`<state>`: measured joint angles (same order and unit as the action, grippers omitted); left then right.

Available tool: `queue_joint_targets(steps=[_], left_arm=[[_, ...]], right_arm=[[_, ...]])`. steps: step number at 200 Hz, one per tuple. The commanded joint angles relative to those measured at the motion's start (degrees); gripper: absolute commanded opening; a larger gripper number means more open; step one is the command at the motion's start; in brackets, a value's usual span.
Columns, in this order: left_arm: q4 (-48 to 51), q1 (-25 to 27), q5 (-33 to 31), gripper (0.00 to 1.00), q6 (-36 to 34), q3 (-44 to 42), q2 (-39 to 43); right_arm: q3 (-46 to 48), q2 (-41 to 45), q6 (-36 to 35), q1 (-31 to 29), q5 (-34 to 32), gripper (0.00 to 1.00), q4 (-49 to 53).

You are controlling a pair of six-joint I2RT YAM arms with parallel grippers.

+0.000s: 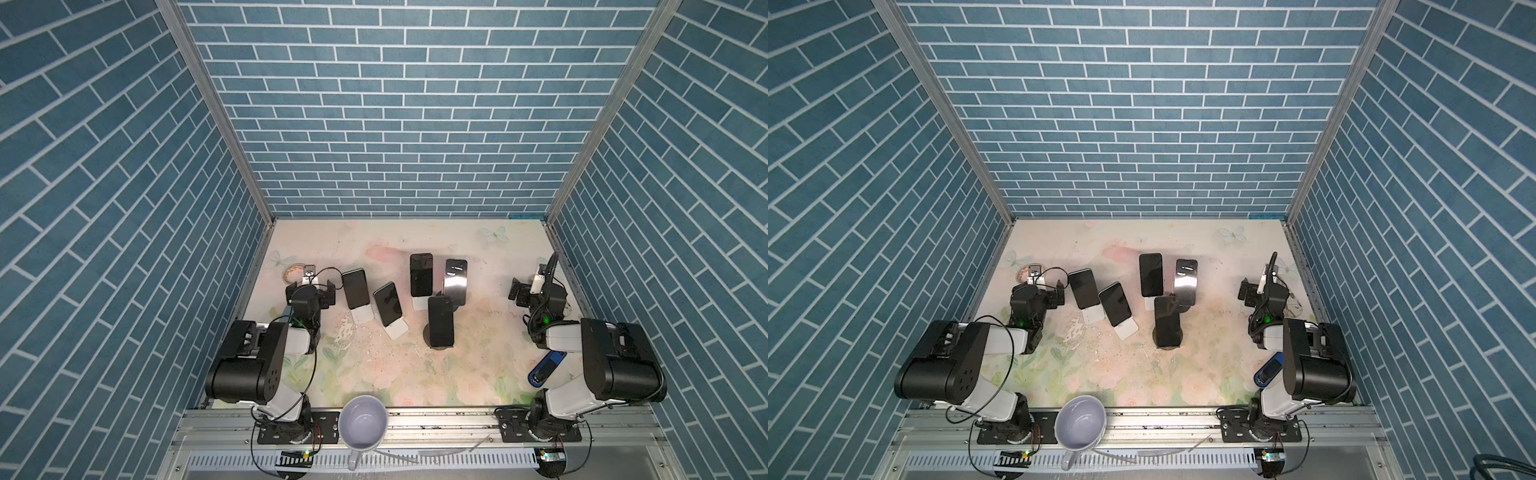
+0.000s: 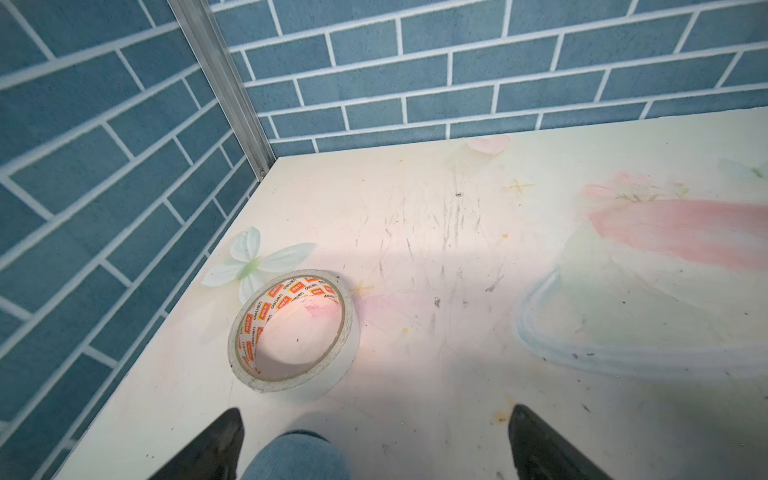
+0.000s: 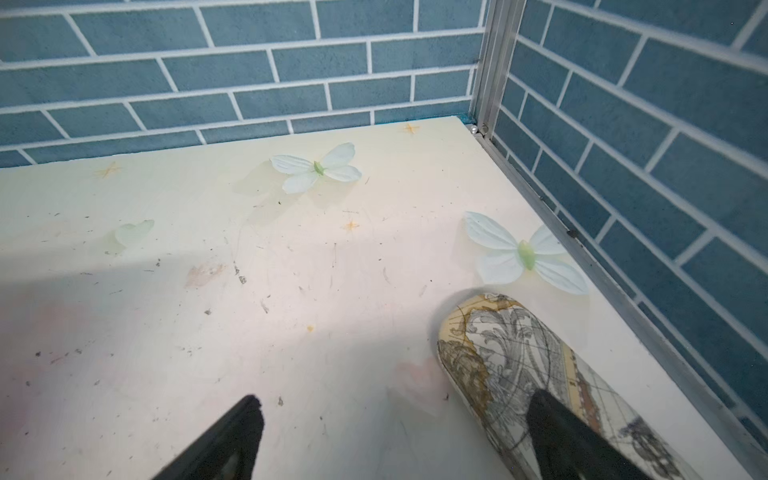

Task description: Remove the phone from the phone stand

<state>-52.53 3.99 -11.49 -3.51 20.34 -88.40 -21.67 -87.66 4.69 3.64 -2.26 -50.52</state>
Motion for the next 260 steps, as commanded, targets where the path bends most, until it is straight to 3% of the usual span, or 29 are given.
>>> queue_joint_targets(steps=[1, 260], left_arm=[[0.7, -0.3, 0.2, 1.0, -0.4, 0.9, 0.4], [1.0, -0.6, 1.1, 1.0, -0.4, 1.1, 0.5]], right_arm=[[-0.5, -0.5, -0.9, -0.3, 0.8, 0.99, 0.3], [-0.4, -0.5, -1.0, -0.3, 1.0, 0.99, 0.2]])
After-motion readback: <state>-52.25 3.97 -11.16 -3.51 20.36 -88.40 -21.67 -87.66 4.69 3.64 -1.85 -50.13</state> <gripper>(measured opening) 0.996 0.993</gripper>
